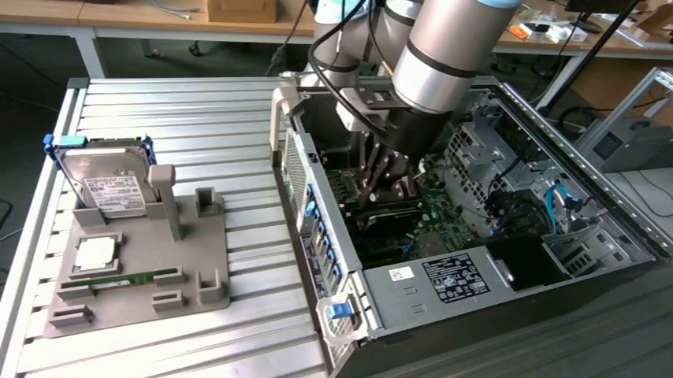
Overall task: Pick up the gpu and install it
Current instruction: 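Press down on the gpu until it lock into place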
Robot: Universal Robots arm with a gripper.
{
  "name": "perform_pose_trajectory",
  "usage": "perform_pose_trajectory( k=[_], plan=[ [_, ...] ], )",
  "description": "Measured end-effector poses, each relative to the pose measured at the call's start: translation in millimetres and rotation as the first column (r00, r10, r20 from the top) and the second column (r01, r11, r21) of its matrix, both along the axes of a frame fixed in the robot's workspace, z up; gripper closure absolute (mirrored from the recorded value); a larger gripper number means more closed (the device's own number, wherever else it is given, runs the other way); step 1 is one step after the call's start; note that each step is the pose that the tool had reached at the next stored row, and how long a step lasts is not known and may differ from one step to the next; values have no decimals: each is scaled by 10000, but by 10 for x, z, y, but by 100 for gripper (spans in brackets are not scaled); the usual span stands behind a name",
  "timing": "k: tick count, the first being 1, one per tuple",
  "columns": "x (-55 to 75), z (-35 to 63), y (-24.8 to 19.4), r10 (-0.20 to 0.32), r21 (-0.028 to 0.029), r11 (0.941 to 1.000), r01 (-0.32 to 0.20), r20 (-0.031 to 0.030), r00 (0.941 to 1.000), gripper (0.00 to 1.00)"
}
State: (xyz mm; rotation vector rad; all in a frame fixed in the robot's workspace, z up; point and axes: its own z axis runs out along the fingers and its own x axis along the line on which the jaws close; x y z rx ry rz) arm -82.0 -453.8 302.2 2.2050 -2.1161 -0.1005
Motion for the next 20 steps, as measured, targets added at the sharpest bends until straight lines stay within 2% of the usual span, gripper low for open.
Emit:
perform_pose_trajectory(
  k=[3, 14, 20],
  plan=[
    [-9, -1, -46, -1, 1, 10000, 1, 1, 10000, 89],
    [-99, -117, -65, -1, 0, 10000, 1, 1, 10000, 89],
    [-130, -218, -65, 0, -1, 10000, 0, 0, 10000, 89]
  ],
)
